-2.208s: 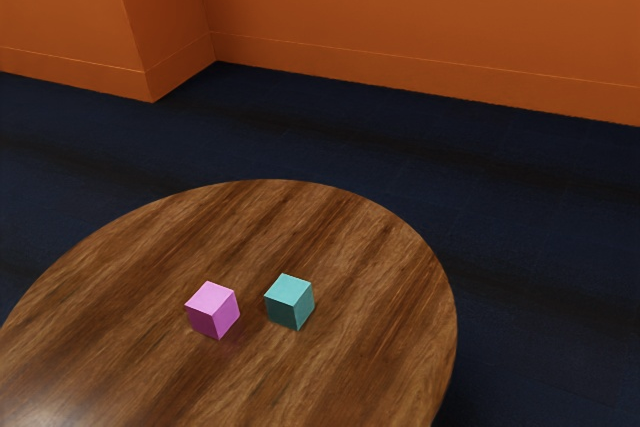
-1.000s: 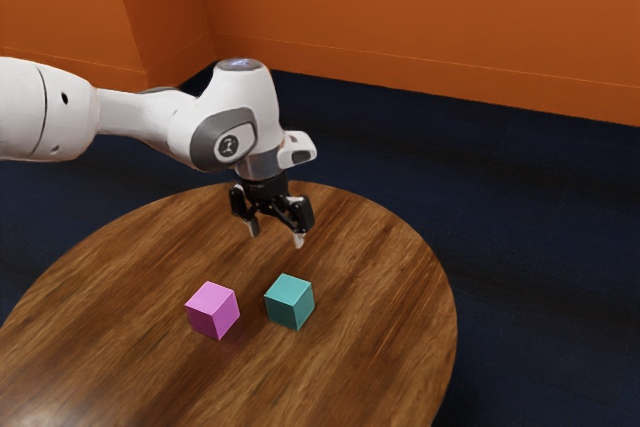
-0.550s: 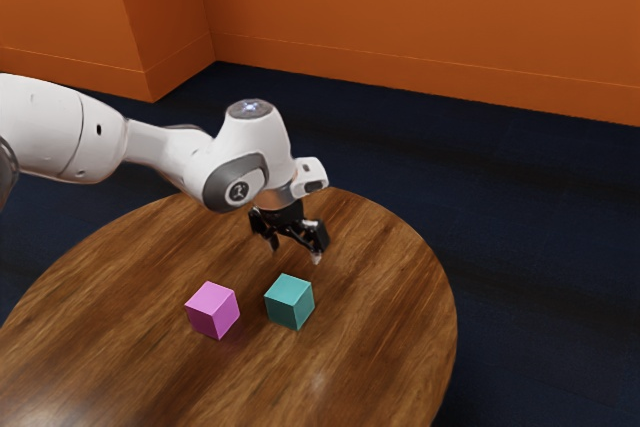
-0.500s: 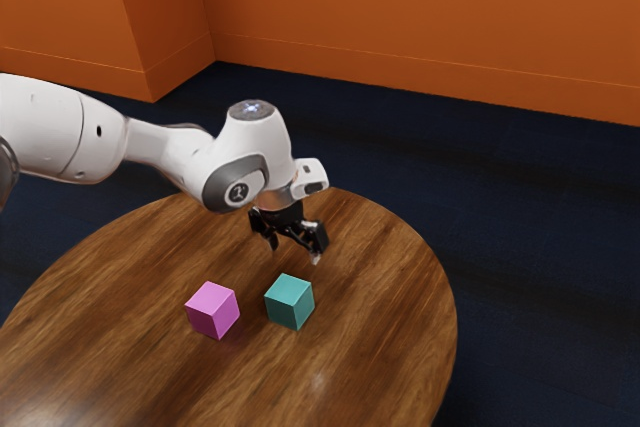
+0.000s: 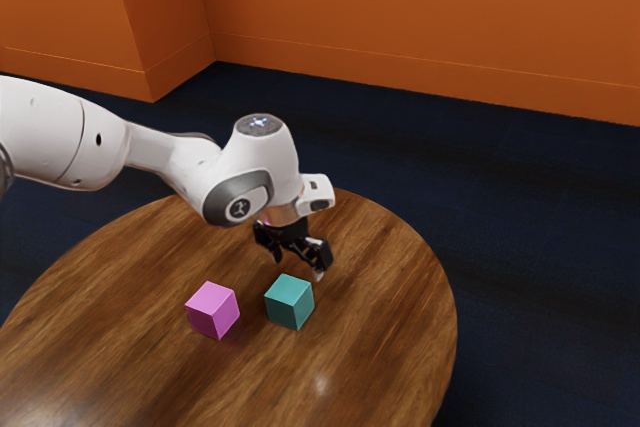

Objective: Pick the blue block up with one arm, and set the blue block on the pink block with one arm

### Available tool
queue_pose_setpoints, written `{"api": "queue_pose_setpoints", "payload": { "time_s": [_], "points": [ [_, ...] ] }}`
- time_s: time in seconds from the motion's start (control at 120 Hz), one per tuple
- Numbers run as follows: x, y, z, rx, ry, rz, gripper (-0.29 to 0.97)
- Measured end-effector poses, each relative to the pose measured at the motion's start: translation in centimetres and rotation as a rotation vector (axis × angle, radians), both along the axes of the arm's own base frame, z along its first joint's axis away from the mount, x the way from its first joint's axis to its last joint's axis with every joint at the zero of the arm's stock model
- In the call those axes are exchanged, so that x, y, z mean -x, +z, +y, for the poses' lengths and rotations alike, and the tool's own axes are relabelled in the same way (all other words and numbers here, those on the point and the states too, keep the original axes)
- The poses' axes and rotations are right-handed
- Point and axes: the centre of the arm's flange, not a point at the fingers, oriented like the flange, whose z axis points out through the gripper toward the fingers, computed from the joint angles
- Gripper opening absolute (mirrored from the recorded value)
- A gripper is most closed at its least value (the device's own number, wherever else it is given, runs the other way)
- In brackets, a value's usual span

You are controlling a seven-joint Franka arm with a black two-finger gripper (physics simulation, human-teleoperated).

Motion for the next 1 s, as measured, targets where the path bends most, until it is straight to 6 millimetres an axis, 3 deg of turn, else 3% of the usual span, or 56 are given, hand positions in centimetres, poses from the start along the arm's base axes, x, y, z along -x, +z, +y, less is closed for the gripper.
{"api": "queue_pose_setpoints", "payload": {
  "time_s": [0.492, 1.0],
  "points": [
    [4.3, 0.3, -1.1, -0.035, -0.032, 0.006, 0.68],
    [4.5, -0.2, -1.1, -0.016, -0.009, 0.007, 0.68]
  ]
}}
